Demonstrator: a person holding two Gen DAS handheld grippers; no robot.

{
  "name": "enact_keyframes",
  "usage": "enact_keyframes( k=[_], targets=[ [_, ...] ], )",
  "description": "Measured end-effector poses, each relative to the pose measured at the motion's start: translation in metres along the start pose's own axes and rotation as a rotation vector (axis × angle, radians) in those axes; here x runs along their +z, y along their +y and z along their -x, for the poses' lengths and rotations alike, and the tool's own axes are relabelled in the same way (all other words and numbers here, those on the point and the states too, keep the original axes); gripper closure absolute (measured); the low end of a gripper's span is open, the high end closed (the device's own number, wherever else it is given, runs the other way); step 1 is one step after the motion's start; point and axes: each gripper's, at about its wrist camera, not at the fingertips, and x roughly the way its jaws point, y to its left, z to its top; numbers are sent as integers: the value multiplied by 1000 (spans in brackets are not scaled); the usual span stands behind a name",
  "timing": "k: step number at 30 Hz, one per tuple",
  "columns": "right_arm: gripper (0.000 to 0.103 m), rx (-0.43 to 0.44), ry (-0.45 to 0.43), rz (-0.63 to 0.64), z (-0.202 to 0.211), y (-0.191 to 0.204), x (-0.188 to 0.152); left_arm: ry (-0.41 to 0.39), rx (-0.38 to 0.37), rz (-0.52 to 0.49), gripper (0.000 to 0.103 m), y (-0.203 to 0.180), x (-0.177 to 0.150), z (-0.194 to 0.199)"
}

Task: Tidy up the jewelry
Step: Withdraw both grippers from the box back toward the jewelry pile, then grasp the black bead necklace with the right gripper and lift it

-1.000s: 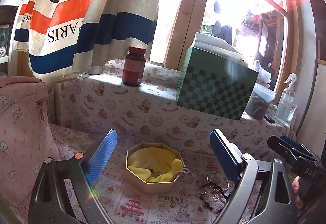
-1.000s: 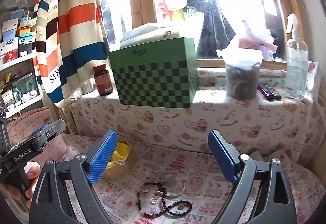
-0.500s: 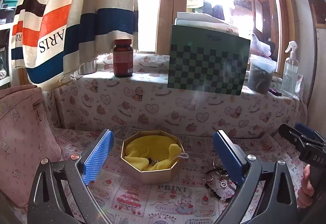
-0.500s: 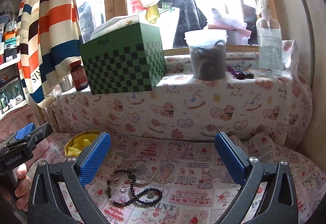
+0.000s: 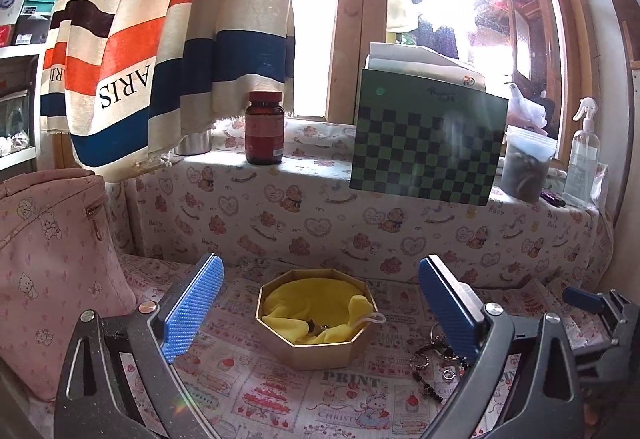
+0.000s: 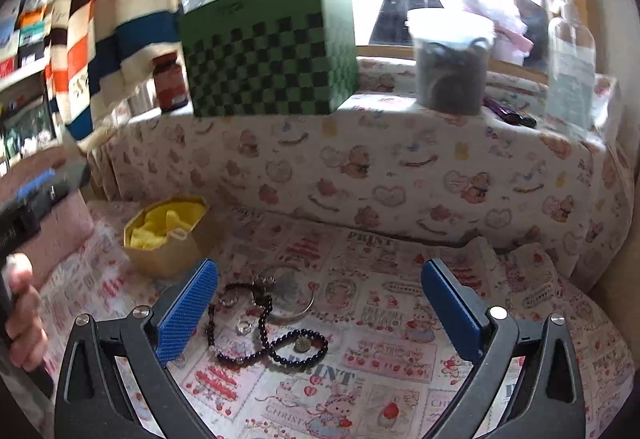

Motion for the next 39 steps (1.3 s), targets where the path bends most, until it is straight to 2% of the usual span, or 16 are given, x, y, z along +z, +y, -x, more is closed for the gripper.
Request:
enact_keyframes(
  k=[3, 6, 8, 13, 15, 17, 22, 23, 24, 25, 28, 29, 32, 39],
  targets=[
    [2, 49, 50, 111, -10, 29, -7, 24, -8, 42, 6, 8, 2, -3],
    [7, 137, 124, 140, -20, 45, -11, 10, 7, 48, 6, 10, 3, -1],
    [8, 166, 160, 142, -25, 51, -14, -13, 20, 38, 6, 9, 3, 3],
    [27, 197, 241, 159, -42, 56, -20, -25, 11, 35, 6, 8, 5, 8],
    [42, 209, 280, 171, -50, 57, -23, -23, 5, 36, 6, 7, 5, 9],
    [48, 221, 309, 177, -59, 58, -26, -22, 4, 34, 6, 7, 5, 9],
    [55, 263, 317, 160, -60, 56, -27, -17, 7, 35, 6, 7, 5, 8],
    [66, 284, 321, 149, -60, 56, -28, -15, 7, 36, 6, 7, 5, 8],
    [81, 285, 322, 145, -60, 55, -28, -14, 7, 37, 6, 7, 5, 7],
    [91, 280, 318, 146, -58, 55, -29, -12, 7, 37, 6, 7, 4, 7],
    [91, 253, 309, 145, -55, 55, -29, -9, 7, 36, 6, 7, 4, 6],
    [97, 241, 297, 136, -53, 53, -28, -8, 7, 35, 6, 7, 4, 5],
    [97, 239, 241, 70, -41, 39, -22, -5, 10, 28, 6, 6, 3, 4],
    [97, 260, 9, -78, 12, -6, 6, 5, 7, 7, 6, 1, 0, 1]
  ],
)
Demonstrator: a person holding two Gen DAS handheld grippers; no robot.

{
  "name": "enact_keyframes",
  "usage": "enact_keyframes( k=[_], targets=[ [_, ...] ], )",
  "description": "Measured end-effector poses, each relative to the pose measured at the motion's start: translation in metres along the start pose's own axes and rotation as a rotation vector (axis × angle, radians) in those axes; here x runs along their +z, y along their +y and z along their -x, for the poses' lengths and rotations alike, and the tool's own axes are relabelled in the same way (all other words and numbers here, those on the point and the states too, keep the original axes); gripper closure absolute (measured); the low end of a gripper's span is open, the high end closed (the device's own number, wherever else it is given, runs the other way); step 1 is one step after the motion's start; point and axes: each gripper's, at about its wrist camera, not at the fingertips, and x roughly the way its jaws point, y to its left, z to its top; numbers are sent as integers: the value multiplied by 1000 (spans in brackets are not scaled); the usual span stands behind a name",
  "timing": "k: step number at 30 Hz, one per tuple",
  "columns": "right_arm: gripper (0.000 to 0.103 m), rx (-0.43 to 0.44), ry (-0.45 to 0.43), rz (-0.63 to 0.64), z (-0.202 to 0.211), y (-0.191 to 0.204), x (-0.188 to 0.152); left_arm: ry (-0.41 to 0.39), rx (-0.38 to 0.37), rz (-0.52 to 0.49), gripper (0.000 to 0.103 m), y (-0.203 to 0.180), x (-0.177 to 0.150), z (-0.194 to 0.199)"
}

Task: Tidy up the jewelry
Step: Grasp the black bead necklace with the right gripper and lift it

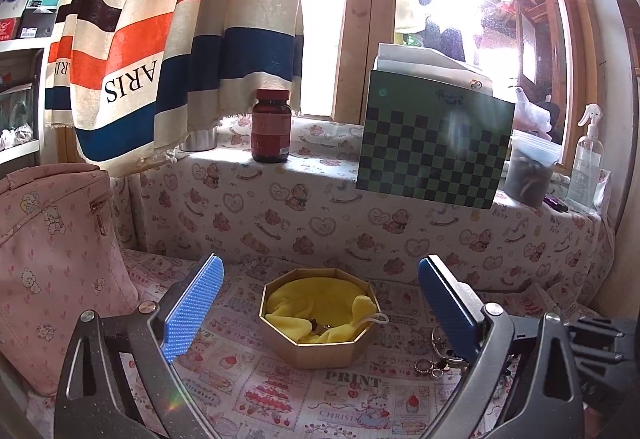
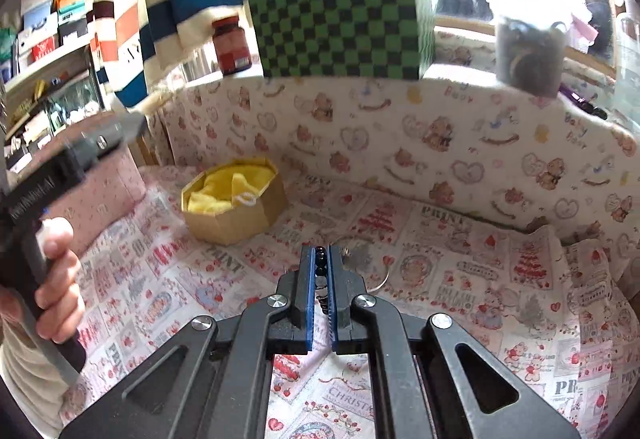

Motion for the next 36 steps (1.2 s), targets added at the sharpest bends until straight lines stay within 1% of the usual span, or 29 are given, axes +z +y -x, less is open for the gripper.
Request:
enact_keyframes(
  k=[3, 5, 8, 12, 13, 14, 15, 17, 18, 20, 21, 23, 24, 26, 28, 30, 31, 32, 34, 36],
  targets=[
    [97, -4, -67, -42, 23, -9, 10, 22, -24, -22, 5, -5, -3, -3],
    [97, -5, -109, -65, 35, -13, 15, 67, -65, -48, 5, -12, -6, -10],
    [97, -34, -163, -80, 50, -16, 21, 110, -88, -65, 5, -20, -13, -18],
    [97, -50, -198, -92, 63, -21, 24, 142, -88, -103, 5, -29, -20, -25],
    [97, -52, -197, -91, 63, -21, 24, 150, -92, -110, 7, -31, -22, -26],
    [97, -55, -193, -89, 62, -21, 24, 160, -99, -117, 14, -33, -23, -27],
    [97, -64, -188, -90, 60, -21, 24, 170, -105, -126, 18, -36, -25, -27],
    [97, -74, -165, -91, 51, -22, 22, 207, -111, -162, 33, -41, -27, -30],
    [97, -79, -153, -92, 47, -23, 21, 221, -120, -169, 36, -43, -28, -32],
    [97, -95, -135, -100, 39, -26, 17, 253, -141, -165, 45, -45, -27, -35],
    [97, -96, -124, -109, 36, -29, 17, 281, -154, -155, 47, -45, -26, -38],
    [97, -113, -117, -136, 34, -37, 16, 345, -172, -140, 56, -48, -24, -45],
    [97, -119, -120, -152, 35, -41, 17, 374, -179, -145, 56, -52, -22, -48],
    [97, -130, -136, -192, 40, -52, 19, 426, -185, -187, 56, -64, -21, -55],
    [97, -149, -164, -231, 49, -63, 20, 446, -193, -230, 56, -76, -20, -57],
    [97, -173, -183, -257, 56, -74, 22, 450, -194, -271, 47, -89, -20, -59],
    [97, -173, -185, -273, 57, -79, 23, 453, -195, -303, 39, -97, -21, -60],
    [97, -170, -184, -289, 58, -84, 23, 455, -200, -343, 34, -105, -23, -62],
    [97, -186, -180, -306, 57, -91, 23, 476, -206, -411, 30, -121, -30, -67],
    [97, -203, -175, -310, 54, -94, 23, 521, -195, -442, 30, -132, -38, -75]
  ],
)
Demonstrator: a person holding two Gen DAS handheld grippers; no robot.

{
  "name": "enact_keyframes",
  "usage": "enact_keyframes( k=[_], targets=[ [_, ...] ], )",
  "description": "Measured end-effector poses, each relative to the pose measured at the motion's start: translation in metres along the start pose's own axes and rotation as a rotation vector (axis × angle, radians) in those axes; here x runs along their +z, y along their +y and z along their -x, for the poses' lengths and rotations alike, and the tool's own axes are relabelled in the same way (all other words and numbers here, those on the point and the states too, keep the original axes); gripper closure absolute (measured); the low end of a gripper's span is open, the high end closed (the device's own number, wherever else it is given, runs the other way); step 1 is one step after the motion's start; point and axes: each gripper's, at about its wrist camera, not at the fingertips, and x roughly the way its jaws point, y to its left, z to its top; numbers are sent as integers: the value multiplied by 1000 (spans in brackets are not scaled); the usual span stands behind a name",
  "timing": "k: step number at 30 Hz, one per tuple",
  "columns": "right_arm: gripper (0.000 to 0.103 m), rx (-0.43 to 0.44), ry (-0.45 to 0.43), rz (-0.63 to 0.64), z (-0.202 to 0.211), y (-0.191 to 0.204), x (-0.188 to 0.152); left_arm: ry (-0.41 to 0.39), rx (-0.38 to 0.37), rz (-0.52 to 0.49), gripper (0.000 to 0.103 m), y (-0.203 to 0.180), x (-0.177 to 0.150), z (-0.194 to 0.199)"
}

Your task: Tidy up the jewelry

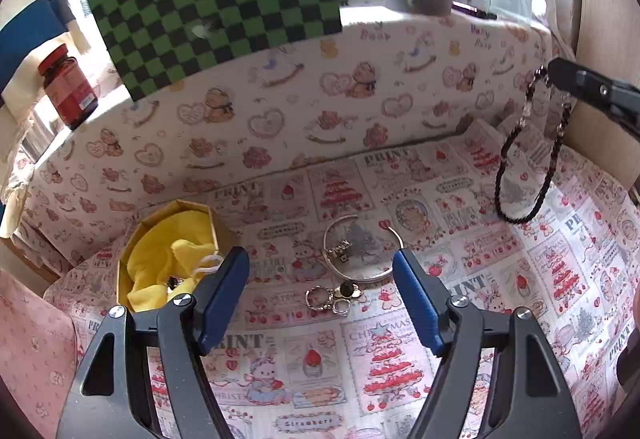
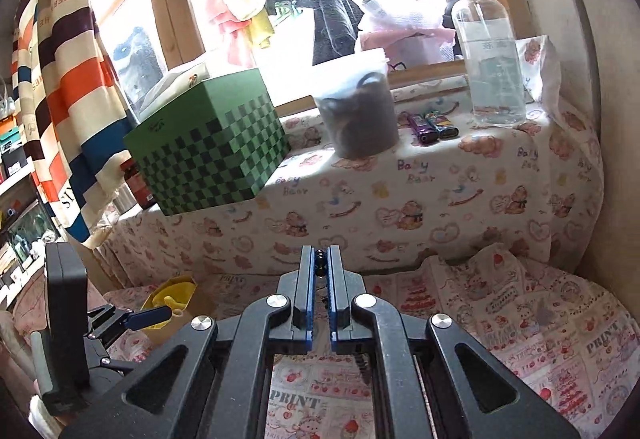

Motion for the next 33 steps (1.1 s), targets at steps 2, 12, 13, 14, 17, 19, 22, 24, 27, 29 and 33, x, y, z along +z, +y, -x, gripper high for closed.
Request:
enact_keyframes(
  k=[2, 12, 13, 14, 17, 19, 22, 24, 27, 29, 33],
  targets=[
    [97, -16, 2, -2, -2, -3, 0, 52, -12, -4, 30, -6, 2, -12],
    [97, -30, 25, -65, -9, -21, 2, 211, -46, 30, 30, -17, 14, -54],
    [97, -31, 26, -66, -10, -21, 2, 221, -50, 36, 30, -17, 15, -57],
    [97, -33, 25, -65, -10, -21, 2, 234, -59, 44, 30, -18, 17, -61],
    [97, -32, 26, -65, -9, -21, 2, 257, -86, 69, 30, -16, 19, -70],
    [97, -33, 26, -63, -9, -21, 1, 266, -82, 72, 30, -19, 19, -75],
    [97, -32, 28, -63, -10, -21, 1, 265, -91, 76, 29, -21, 20, -82],
    [97, -33, 28, -63, -10, -21, 1, 275, -103, 95, 29, -19, 23, -85],
    [97, -32, 29, -63, -10, -21, 1, 280, -106, 118, 39, -14, 26, -87],
    [97, -32, 28, -63, -10, -21, 2, 290, -117, 127, 39, -9, 28, -88],
    [97, -32, 28, -62, -10, -20, 2, 282, -121, 150, 39, 0, 28, -83]
  ],
)
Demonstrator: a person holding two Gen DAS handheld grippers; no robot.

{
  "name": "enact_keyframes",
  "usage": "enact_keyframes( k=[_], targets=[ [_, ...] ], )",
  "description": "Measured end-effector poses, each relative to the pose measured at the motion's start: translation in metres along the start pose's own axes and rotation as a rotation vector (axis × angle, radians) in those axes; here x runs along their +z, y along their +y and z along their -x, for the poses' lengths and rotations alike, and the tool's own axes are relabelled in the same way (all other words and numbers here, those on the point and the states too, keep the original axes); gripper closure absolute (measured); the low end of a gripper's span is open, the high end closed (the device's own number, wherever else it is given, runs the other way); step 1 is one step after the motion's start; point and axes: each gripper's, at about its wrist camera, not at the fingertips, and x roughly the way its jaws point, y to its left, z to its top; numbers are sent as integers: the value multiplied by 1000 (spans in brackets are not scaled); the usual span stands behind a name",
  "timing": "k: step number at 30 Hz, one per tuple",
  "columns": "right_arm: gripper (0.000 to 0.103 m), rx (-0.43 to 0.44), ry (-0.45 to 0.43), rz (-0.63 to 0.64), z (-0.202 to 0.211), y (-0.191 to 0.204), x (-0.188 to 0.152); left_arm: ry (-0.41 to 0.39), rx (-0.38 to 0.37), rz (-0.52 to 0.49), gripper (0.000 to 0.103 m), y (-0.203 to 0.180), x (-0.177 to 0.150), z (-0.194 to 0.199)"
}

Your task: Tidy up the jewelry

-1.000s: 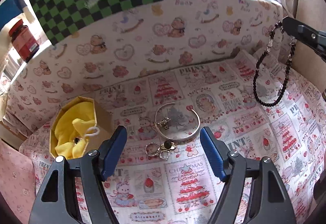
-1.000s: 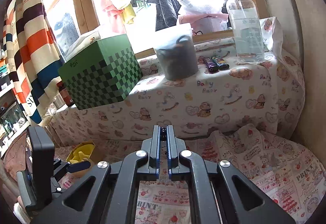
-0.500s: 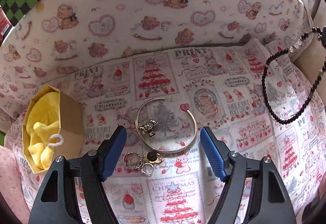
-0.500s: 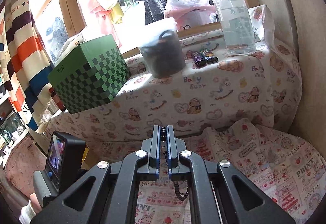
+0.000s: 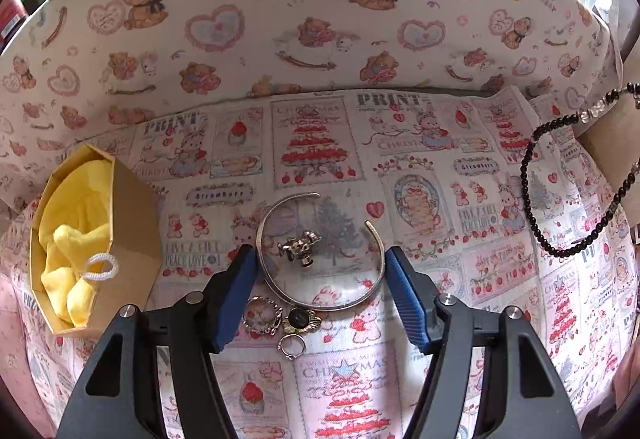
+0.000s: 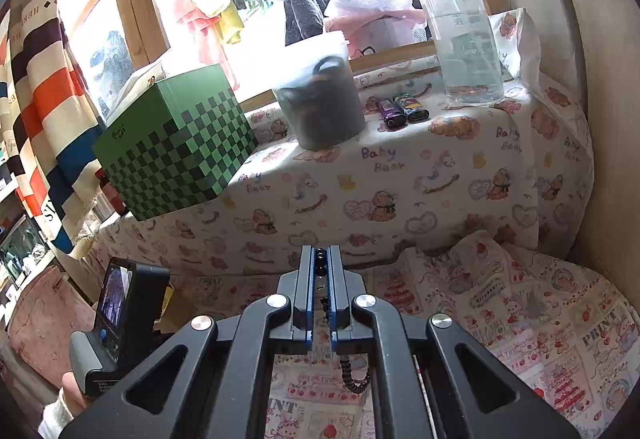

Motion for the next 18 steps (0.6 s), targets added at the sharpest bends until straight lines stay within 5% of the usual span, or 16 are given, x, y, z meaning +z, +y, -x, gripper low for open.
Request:
enact_keyframes(
  k=[9, 18],
  targets=[
    [97, 4, -1, 16, -1, 4, -4, -102, -10, 20, 39, 22, -20, 50],
    [97, 45, -27, 41, 10, 11, -2, -228, -110, 108, 39, 29, -44, 108]
  ],
)
